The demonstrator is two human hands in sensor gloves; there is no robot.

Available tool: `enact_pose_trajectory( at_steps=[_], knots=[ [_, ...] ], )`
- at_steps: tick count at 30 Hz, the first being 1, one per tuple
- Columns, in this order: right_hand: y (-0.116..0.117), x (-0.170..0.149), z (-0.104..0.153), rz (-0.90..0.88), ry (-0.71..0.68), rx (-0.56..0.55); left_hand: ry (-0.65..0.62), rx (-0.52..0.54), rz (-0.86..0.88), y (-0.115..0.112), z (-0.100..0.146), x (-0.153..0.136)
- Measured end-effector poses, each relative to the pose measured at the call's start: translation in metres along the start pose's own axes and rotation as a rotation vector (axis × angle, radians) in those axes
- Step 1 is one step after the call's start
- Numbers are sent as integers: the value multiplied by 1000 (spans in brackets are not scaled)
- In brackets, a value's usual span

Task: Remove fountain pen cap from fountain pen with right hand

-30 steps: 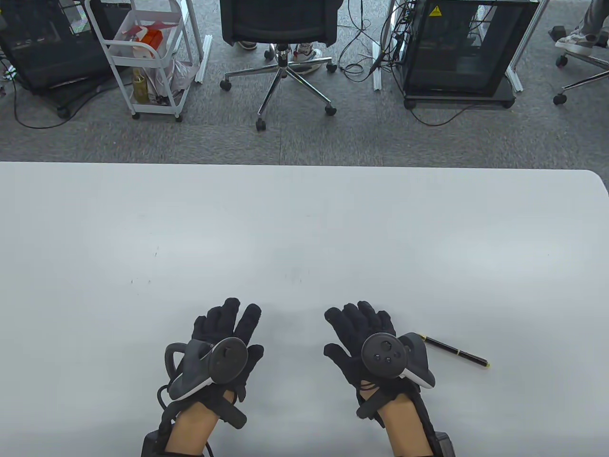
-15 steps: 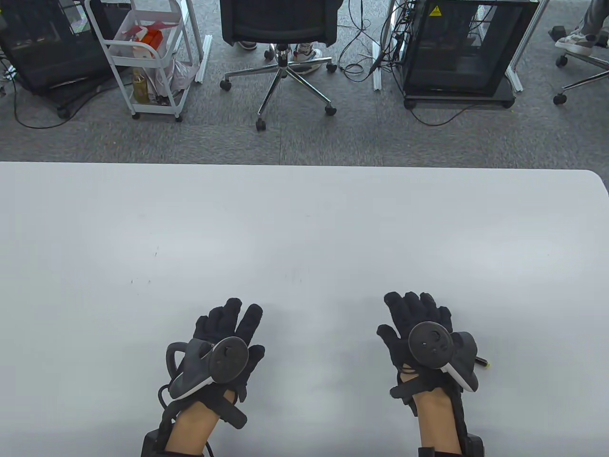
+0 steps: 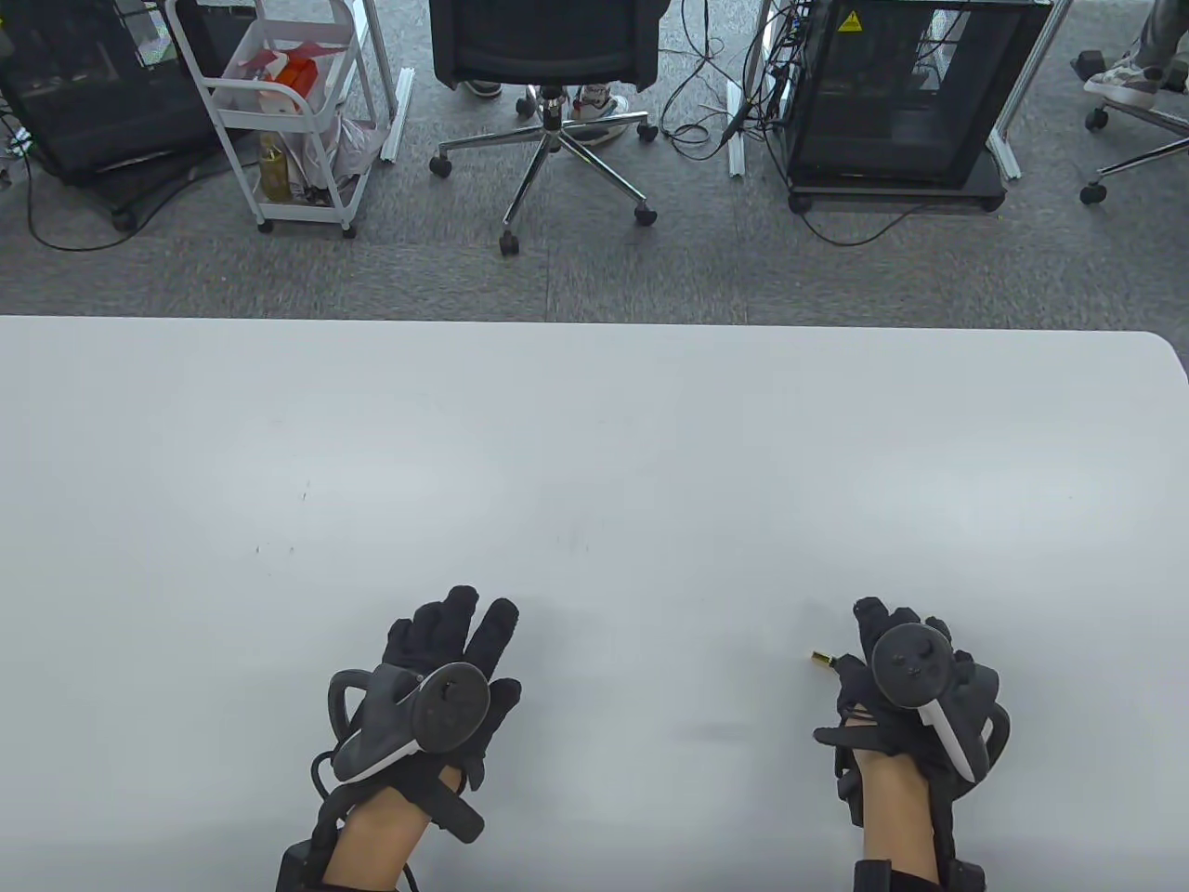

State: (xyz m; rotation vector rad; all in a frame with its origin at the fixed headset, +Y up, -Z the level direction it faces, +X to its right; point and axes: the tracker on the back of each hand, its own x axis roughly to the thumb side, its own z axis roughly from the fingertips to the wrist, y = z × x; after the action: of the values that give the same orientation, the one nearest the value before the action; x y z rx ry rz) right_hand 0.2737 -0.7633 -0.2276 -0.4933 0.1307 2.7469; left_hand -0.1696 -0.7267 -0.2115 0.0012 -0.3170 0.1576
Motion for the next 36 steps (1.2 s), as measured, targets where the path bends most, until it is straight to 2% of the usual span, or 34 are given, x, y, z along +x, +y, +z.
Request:
enact_pose_trajectory(
  at_steps=[2,8,12,21,31,34,36],
  knots=[
    [0,-5,0,-1,54,39,-1,-7,-2,0,-1,0],
    [2,-19,0,42,189,63,-2,-19,4,-1,-1,0],
    [12,-20,-1,108,190,100,-10,-20,11,-1,-1,0],
    [14,-20,-2,126,179,24,-3,-43,8,-3,-2,-1],
    [17,-10,-2,111,104,64,-11,-43,15,-4,-1,0],
    [15,4,-1,78,38,48,-8,-52,16,-5,-3,-1],
    [12,18,2,68,-58,39,-9,-44,17,-5,-3,-1]
  ],
)
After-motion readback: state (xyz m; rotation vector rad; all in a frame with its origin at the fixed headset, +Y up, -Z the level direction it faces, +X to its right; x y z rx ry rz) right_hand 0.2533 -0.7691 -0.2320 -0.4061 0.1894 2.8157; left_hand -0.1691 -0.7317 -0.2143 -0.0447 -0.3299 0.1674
